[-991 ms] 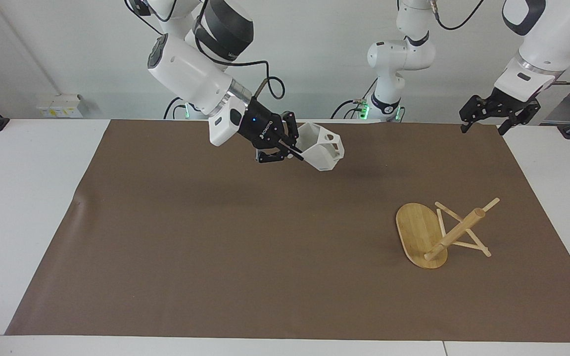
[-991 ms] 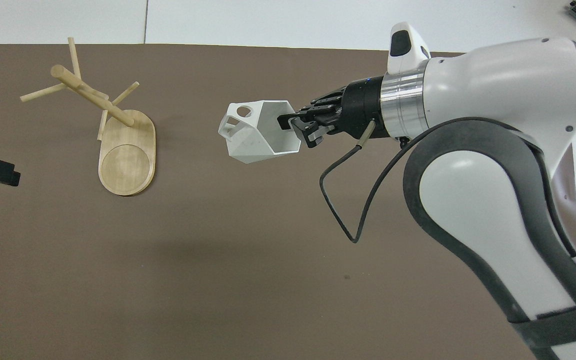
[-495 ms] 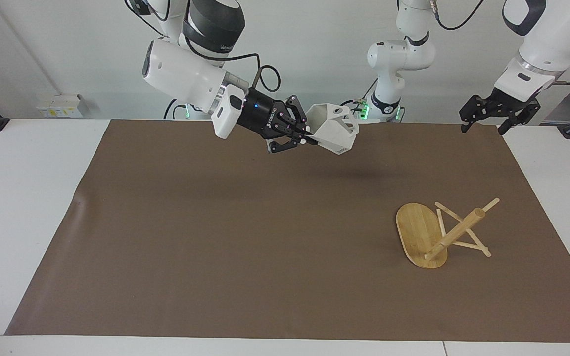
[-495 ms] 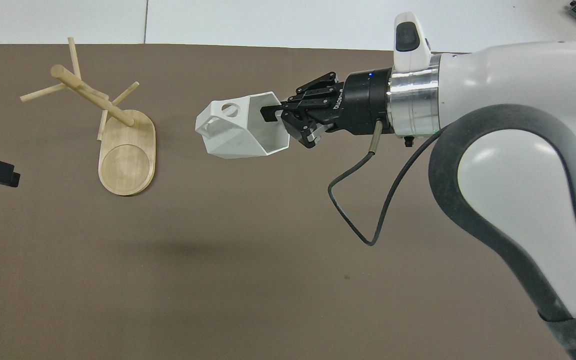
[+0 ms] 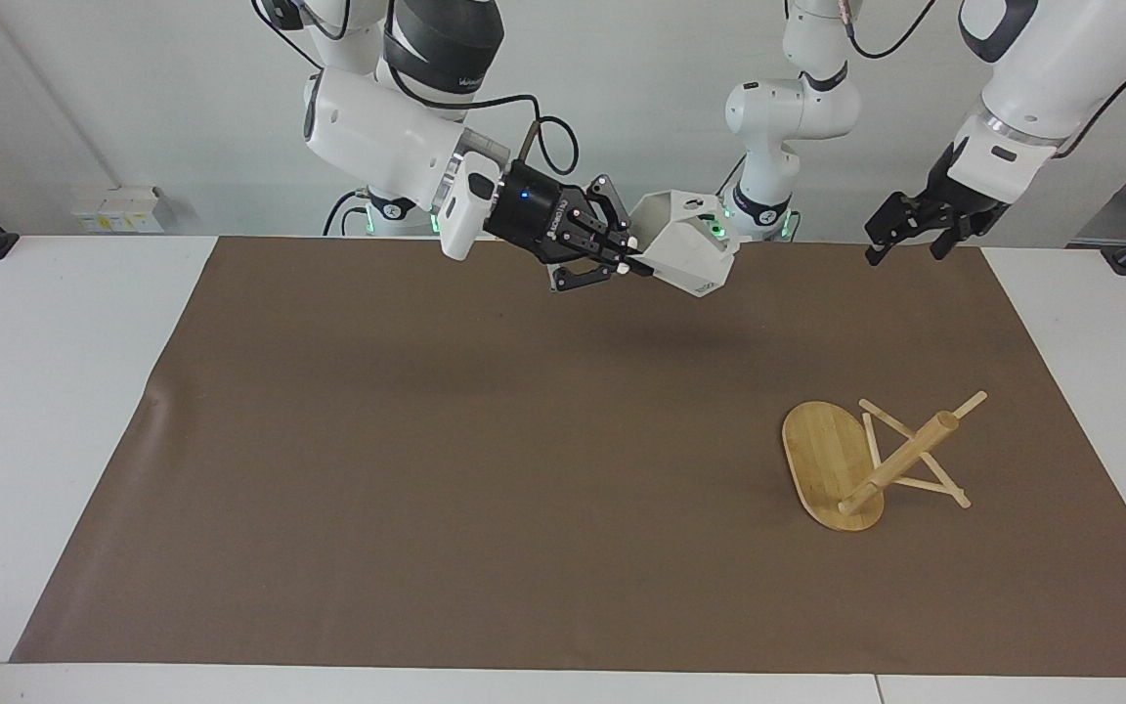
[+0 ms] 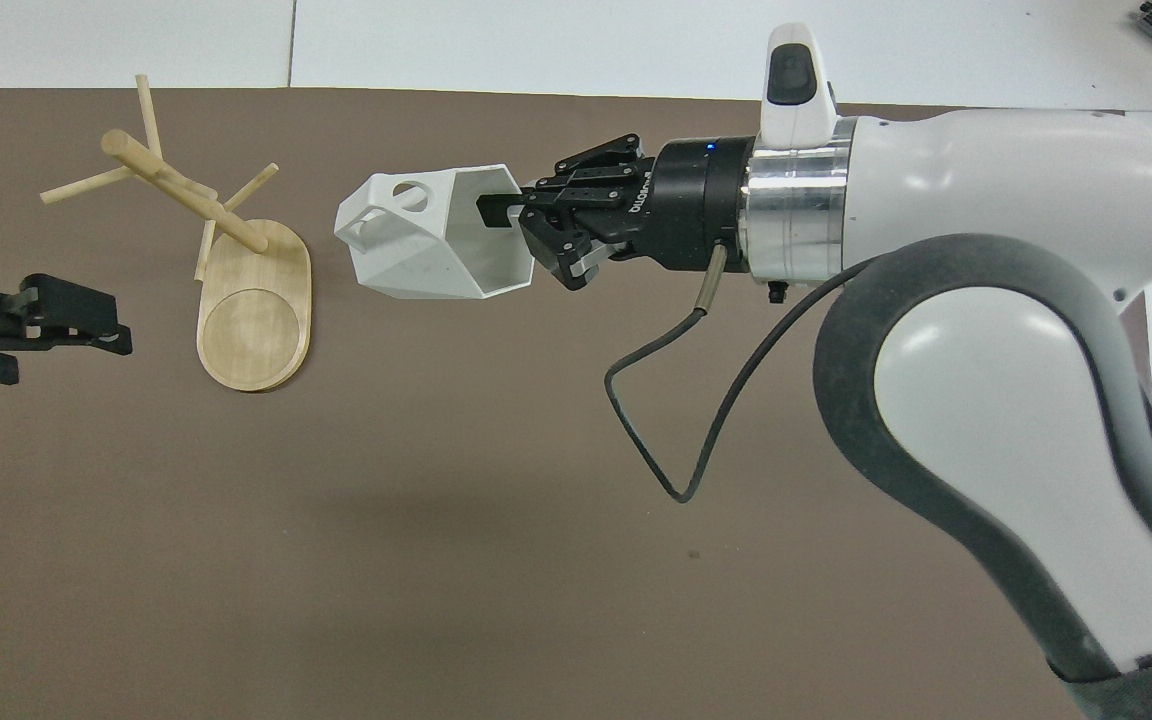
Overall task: Hang cup on rack
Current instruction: 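Lift the white cup and carry it toward the mug tree, then carry the cup with the right gripper while the left gripper reaches it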
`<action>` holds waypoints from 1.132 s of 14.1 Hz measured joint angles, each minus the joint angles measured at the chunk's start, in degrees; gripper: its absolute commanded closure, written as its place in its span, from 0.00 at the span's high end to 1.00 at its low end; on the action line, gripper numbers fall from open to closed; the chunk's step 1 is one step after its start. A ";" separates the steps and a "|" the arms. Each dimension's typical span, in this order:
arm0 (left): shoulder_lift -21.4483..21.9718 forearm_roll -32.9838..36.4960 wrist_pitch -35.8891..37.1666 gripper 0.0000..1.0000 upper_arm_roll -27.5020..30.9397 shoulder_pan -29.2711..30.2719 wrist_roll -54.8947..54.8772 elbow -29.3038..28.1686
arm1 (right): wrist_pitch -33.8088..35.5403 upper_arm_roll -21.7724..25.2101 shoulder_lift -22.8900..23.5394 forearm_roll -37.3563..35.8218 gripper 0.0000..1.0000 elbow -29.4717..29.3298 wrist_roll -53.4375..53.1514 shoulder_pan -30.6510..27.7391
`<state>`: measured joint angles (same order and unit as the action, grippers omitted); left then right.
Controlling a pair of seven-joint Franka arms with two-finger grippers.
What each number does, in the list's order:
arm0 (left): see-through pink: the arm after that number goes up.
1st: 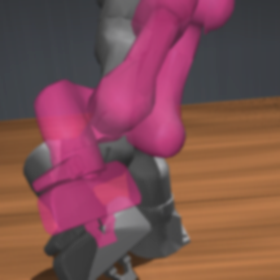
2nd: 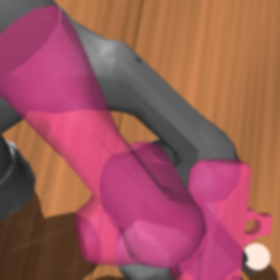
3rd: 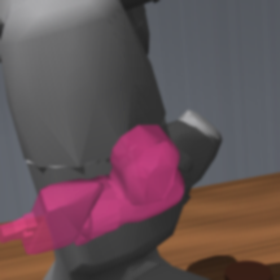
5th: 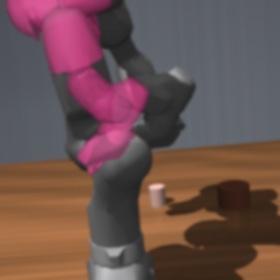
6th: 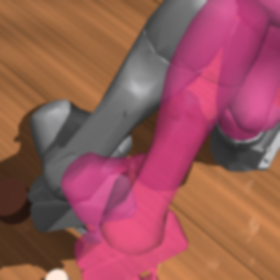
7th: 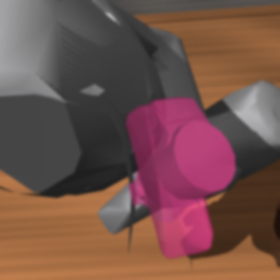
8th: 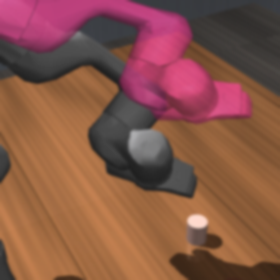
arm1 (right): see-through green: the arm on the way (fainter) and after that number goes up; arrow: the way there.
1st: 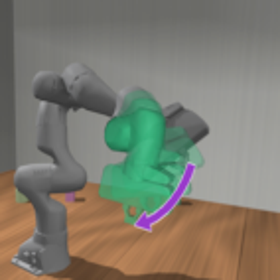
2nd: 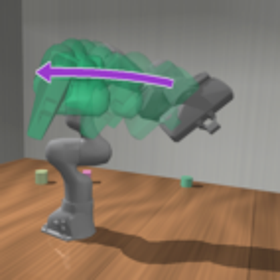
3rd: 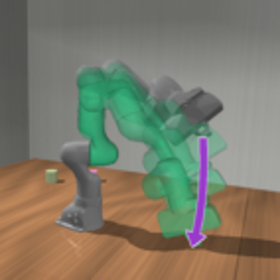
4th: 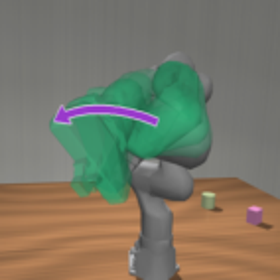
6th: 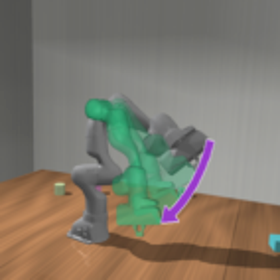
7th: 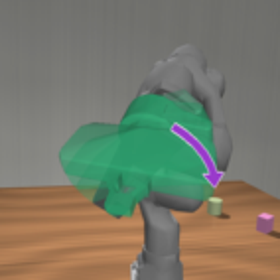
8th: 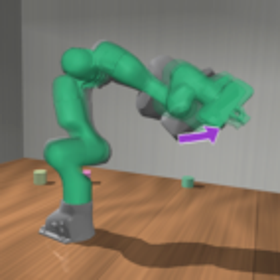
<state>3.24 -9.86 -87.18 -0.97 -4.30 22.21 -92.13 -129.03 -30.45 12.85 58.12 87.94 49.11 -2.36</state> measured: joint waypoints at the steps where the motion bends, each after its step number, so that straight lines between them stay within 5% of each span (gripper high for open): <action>1: 0.00 -3.07 -1.36 1.00 -0.11 0.00 6.77 0.00 | -0.21 -0.03 0.00 0.51 0.00 0.02 -0.02 0.14; 11: -1.02 -18.78 -6.51 1.00 -0.17 0.10 55.46 2.14 | -2.35 -0.64 0.81 1.15 0.00 1.03 -0.02 2.69; 16: -1.82 -24.25 -6.46 1.00 -1.50 0.03 70.21 2.50 | -2.95 -0.64 1.28 1.00 0.00 1.29 0.01 2.81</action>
<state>1.42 -34.10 -93.64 -2.48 -4.27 92.42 -89.63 -131.98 -31.09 14.13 59.12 89.23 49.12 0.45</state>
